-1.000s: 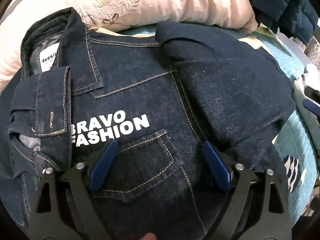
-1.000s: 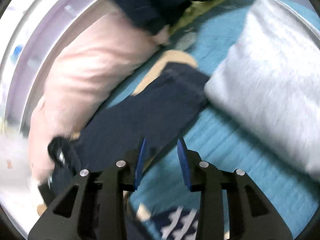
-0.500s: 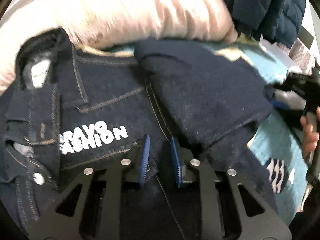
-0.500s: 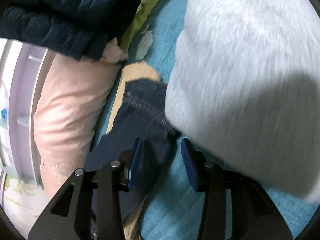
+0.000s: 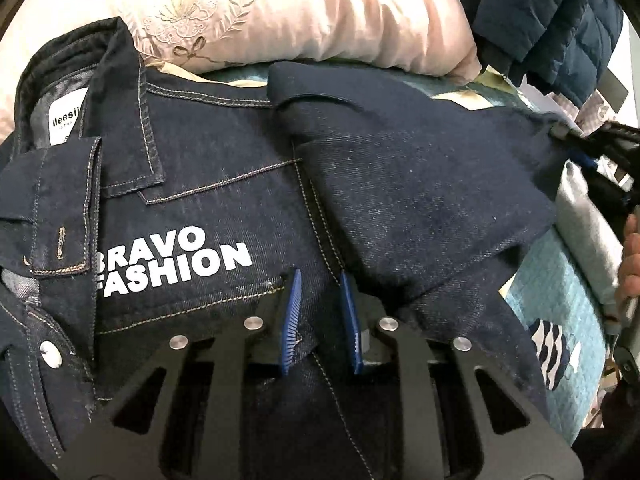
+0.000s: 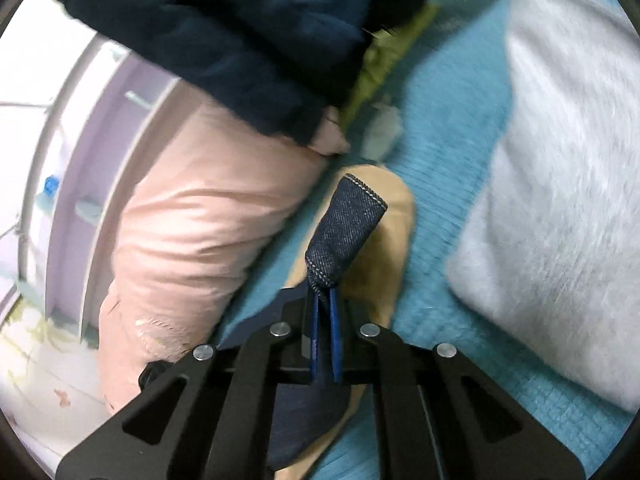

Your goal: Fold large clothes

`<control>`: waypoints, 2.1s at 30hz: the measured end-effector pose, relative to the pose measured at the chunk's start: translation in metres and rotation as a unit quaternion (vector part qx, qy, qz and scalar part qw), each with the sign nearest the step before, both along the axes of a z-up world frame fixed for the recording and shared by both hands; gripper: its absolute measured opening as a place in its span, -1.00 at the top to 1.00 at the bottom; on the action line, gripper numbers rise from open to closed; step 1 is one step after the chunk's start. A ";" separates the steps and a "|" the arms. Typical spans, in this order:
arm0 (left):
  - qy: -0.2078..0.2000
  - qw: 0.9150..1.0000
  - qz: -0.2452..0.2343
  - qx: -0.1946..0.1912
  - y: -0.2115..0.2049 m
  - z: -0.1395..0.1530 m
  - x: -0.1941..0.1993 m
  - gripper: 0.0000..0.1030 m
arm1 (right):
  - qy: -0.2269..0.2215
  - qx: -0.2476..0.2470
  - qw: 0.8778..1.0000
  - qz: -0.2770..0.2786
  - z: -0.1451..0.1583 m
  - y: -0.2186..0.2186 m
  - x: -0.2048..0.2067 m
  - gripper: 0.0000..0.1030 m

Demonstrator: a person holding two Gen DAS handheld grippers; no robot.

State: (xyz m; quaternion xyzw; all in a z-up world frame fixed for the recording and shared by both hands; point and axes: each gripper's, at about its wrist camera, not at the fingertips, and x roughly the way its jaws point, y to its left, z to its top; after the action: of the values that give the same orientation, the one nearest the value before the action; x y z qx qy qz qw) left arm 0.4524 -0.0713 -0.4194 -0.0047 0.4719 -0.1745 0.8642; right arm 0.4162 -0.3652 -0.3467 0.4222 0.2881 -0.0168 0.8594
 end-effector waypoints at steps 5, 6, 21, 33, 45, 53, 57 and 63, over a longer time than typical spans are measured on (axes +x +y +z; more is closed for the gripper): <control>-0.014 0.999 -0.017 -0.029 0.006 0.014 -0.004 0.63 | -0.046 -0.016 0.998 0.043 0.040 0.032 -0.011 0.91; -0.019 0.999 -0.021 -0.035 0.008 0.018 -0.007 0.63 | -0.054 -0.018 0.997 0.057 0.049 0.043 -0.013 0.91; -0.061 0.992 0.107 -0.009 0.160 0.072 -0.040 0.63 | -0.101 0.010 0.969 0.223 0.097 0.202 -0.004 0.91; -0.036 0.987 0.153 0.020 0.246 0.062 -0.072 0.62 | -0.046 0.019 0.942 0.331 0.026 0.355 -0.001 0.90; -0.024 0.977 0.209 0.016 0.280 0.057 -0.078 0.58 | 0.050 0.008 0.919 0.391 -0.034 0.389 -0.012 0.82; -0.072 0.976 0.205 -0.032 0.270 0.107 -0.074 0.39 | 0.049 -0.029 0.907 0.417 -0.016 0.390 -0.029 0.71; -0.081 0.978 0.186 -0.044 0.253 0.125 -0.066 0.29 | 0.046 -0.034 0.908 0.416 -0.012 0.389 -0.036 0.67; -0.082 0.979 0.177 -0.060 0.240 0.136 -0.060 0.21 | 0.032 -0.069 0.900 0.430 -0.002 0.397 -0.040 0.55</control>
State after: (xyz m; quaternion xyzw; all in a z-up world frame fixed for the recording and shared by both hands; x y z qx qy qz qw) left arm 0.3924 0.1689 -0.2833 -0.1260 0.3801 -0.0462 0.9152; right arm 0.3760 0.0321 -0.3484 0.1963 0.4672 0.3213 0.8000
